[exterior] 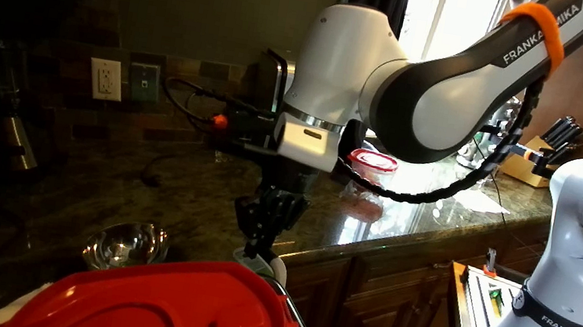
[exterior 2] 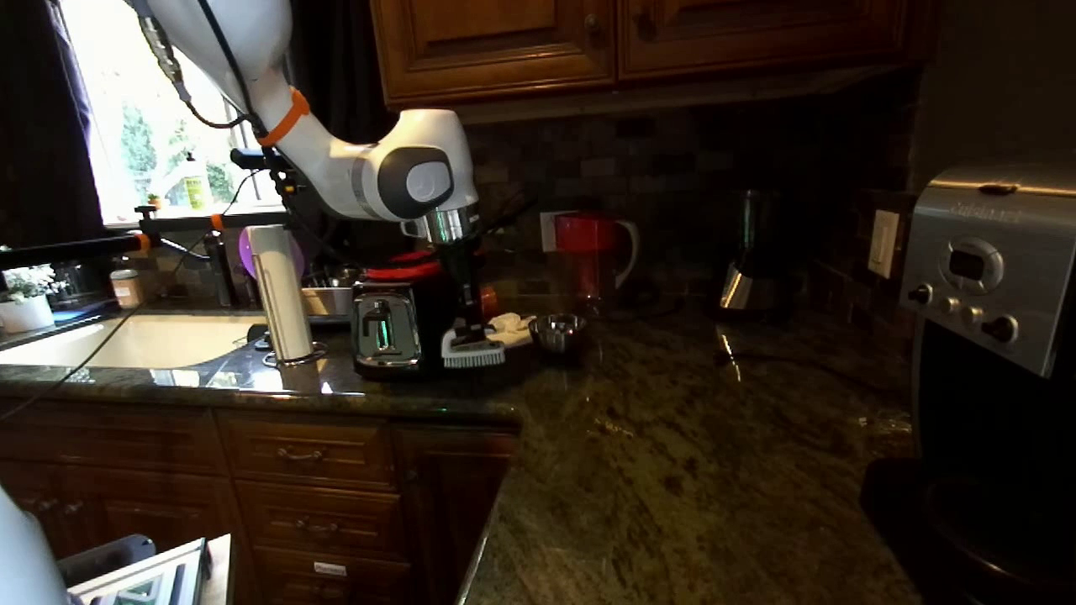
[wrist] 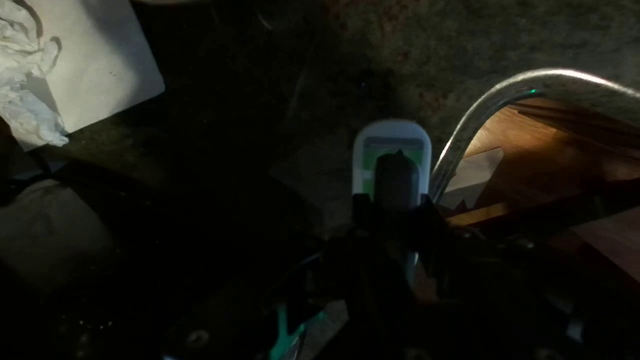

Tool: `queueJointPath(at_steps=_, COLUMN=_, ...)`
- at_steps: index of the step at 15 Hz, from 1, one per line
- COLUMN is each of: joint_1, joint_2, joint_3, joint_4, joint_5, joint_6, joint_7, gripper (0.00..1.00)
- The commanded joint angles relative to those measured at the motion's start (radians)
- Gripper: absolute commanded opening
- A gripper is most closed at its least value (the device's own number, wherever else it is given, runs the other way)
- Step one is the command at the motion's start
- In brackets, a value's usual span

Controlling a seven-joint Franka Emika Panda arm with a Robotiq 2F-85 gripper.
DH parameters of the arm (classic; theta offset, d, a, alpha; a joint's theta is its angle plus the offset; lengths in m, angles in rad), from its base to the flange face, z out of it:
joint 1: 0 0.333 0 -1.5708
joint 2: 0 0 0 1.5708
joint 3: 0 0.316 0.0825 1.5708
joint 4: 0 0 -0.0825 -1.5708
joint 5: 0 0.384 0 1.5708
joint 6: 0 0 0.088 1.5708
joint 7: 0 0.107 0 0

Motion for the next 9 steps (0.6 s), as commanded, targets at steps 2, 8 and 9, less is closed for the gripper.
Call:
queueJointPath(at_steps=2, joint_1=0.011, joint_2=0.064, joint_3=-0.015, joint_4=0.050, joint_5=0.003, joint_6=-0.049, joint_7=-0.050, gripper=0.06)
queueJointPath(at_steps=8, joint_1=-0.003, joint_2=0.135, joint_3=-0.010, joint_4=0.092, joint_5=0.003, joint_6=-0.050, joint_7=-0.082, gripper=0.06)
queueJointPath(at_steps=9, joint_1=-0.004, joint_2=0.144, joint_3=-0.008, joint_4=0.097, joint_5=0.003, joint_6=-0.051, joint_7=-0.085, gripper=0.06)
